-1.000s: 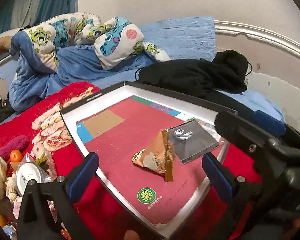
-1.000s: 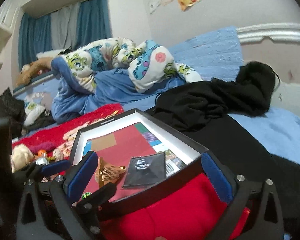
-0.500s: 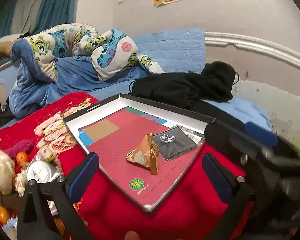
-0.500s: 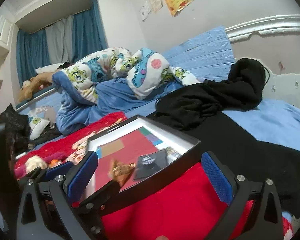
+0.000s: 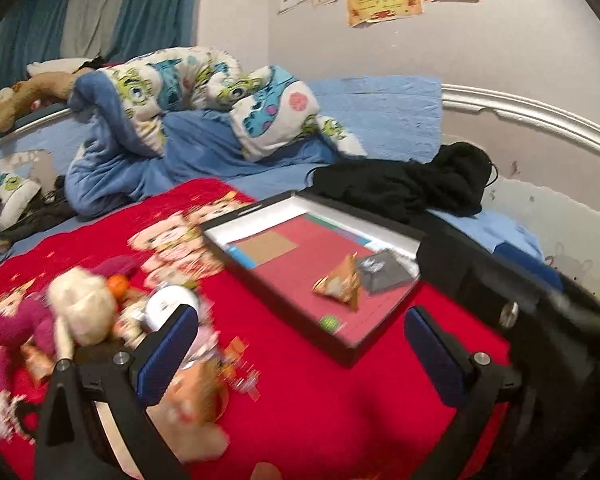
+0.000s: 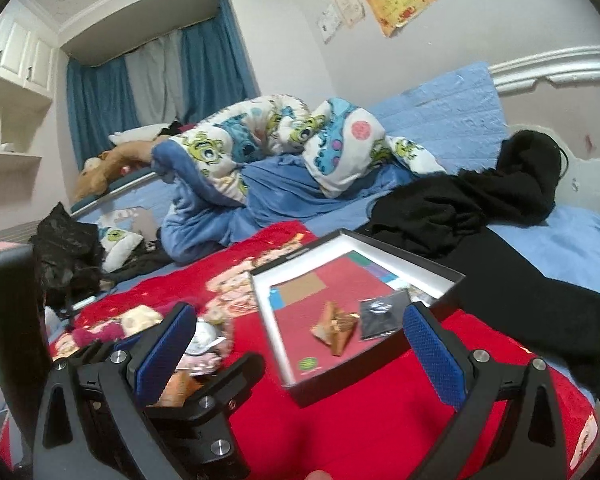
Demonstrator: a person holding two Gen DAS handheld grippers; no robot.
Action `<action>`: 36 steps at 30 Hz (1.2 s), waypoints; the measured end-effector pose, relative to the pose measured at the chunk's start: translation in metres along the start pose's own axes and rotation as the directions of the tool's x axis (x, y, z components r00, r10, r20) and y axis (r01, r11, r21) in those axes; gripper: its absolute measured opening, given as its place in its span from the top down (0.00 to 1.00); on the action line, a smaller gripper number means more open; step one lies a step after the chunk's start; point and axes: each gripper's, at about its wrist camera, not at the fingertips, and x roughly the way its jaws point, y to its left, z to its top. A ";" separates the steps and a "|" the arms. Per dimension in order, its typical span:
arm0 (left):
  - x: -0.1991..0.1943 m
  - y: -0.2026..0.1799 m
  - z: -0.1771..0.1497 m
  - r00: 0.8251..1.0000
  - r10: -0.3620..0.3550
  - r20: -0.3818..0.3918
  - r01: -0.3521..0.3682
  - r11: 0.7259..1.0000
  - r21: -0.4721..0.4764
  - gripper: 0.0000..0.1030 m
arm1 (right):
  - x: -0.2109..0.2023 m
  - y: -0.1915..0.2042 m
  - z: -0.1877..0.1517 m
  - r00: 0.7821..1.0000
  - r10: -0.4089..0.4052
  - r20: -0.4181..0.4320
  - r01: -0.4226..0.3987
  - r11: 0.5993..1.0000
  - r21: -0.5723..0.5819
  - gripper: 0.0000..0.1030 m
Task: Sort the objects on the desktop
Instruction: 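Withdraw both tools from the box back toward the item pile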
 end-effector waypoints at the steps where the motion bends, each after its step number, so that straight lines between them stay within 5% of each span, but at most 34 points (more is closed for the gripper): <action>1: -0.006 0.004 -0.003 1.000 0.007 -0.004 -0.007 1.000 -0.005 0.00 | -0.002 0.004 0.000 1.000 0.008 -0.004 -0.008 1.000 0.001 0.00; 15: -0.104 0.077 -0.058 0.993 0.103 -0.061 -0.109 0.988 -0.105 0.00 | -0.025 0.082 -0.039 0.991 0.114 -0.065 -0.107 0.989 0.101 0.00; 26: -0.163 0.161 -0.093 0.994 0.042 -0.099 -0.068 0.957 -0.283 0.00 | -0.030 0.133 -0.057 0.982 0.153 -0.108 -0.143 0.985 0.092 0.00; 36: -0.171 0.188 -0.090 0.990 0.120 -0.070 -0.133 0.962 -0.239 0.00 | -0.014 0.171 -0.062 0.969 0.206 -0.140 -0.213 0.976 -0.039 0.00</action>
